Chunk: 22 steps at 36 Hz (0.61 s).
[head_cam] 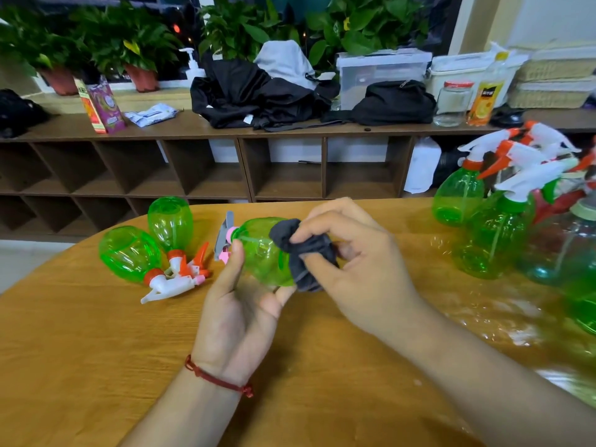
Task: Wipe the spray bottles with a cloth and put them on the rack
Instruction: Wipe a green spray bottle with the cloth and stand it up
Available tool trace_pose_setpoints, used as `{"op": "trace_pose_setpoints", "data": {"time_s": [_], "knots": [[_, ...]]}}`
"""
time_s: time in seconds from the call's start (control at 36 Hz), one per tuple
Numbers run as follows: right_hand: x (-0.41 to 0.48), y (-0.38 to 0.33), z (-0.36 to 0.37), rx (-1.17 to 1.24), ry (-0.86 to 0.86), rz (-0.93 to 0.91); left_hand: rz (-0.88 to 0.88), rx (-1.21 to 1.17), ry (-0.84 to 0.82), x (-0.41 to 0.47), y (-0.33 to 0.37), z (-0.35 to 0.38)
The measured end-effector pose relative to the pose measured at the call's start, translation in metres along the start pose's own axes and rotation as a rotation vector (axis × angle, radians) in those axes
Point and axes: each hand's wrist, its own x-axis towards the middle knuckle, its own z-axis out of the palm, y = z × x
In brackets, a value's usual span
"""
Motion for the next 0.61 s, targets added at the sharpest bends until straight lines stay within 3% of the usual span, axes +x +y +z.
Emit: {"op": "trace_pose_setpoints", "data": {"time_s": [0.19,0.33,0.61], "knots": [[-0.011,0.015,0.011,0.022,-0.058,0.229,0.065,-0.066,0.035,0.006,0.008,-0.005],[-0.001,0.016,0.000,0.260,0.083,0.361,0.107,0.023,-0.014,0.003,0.011,-0.002],[0.013,0.018,-0.019,0.302,0.054,0.267,-0.089,0.243,-0.256,-0.008,0.000,-0.001]]}}
